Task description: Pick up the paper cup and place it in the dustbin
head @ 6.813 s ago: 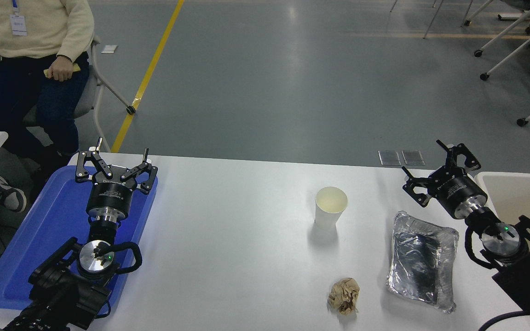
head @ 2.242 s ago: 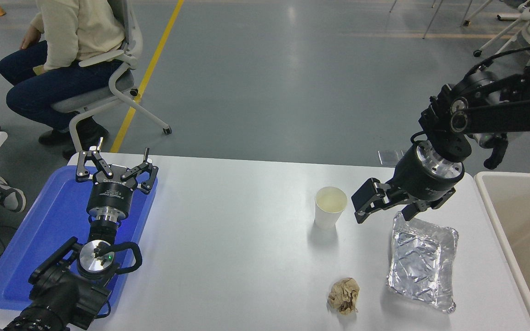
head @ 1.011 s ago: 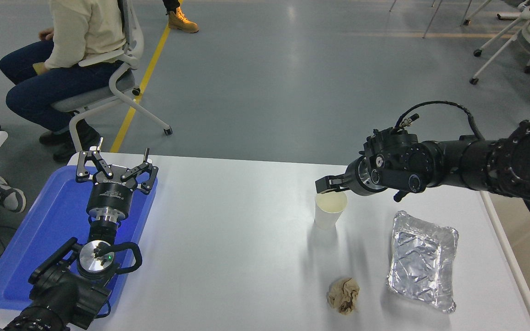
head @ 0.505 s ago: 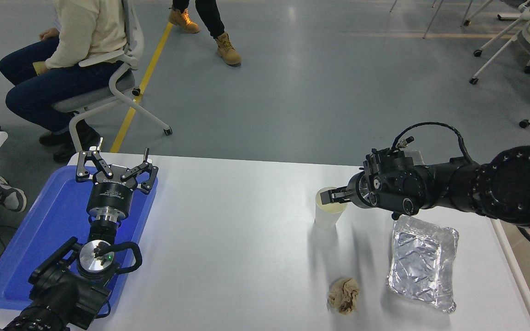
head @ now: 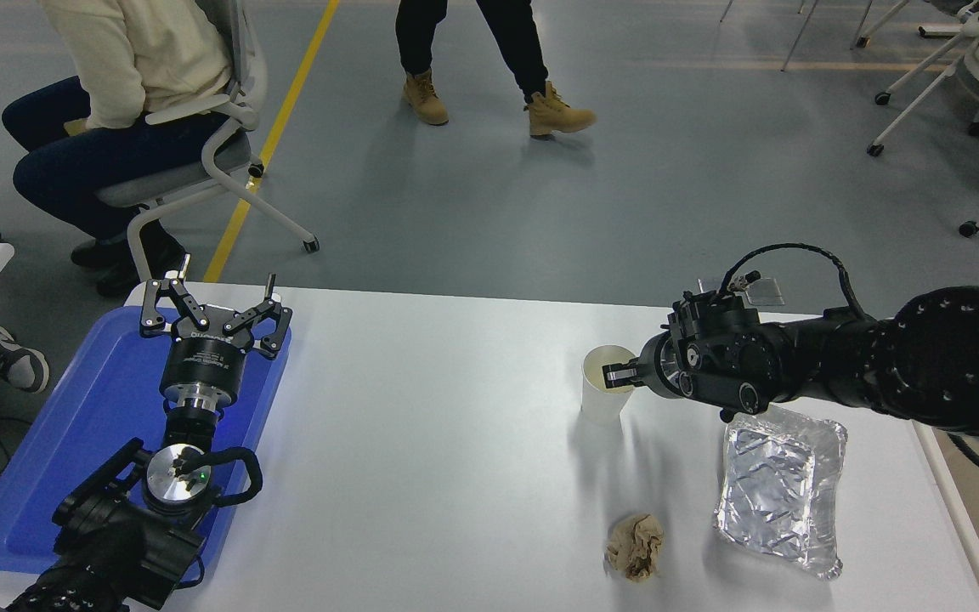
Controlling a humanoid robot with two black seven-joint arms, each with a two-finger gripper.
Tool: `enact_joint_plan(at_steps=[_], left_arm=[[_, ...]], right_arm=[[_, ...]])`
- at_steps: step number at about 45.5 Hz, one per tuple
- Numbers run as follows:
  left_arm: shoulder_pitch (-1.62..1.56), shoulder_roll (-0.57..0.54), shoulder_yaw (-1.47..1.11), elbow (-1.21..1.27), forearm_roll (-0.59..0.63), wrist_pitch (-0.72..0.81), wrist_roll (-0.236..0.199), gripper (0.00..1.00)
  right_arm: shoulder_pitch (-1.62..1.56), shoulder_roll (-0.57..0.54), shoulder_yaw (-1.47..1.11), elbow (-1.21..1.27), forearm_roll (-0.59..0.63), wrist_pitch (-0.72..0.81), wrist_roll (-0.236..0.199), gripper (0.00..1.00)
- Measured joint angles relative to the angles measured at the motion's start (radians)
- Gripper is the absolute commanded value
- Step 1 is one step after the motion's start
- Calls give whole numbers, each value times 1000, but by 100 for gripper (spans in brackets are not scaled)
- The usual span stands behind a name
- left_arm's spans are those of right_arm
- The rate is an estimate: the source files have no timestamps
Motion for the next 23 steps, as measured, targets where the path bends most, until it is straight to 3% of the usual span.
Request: enact_joint_plan(at_steps=[23], left_arm=[[0,0,0,-1,0,0,0,100]], right_arm=[[94,-18,-1,64,7,11,8,0]])
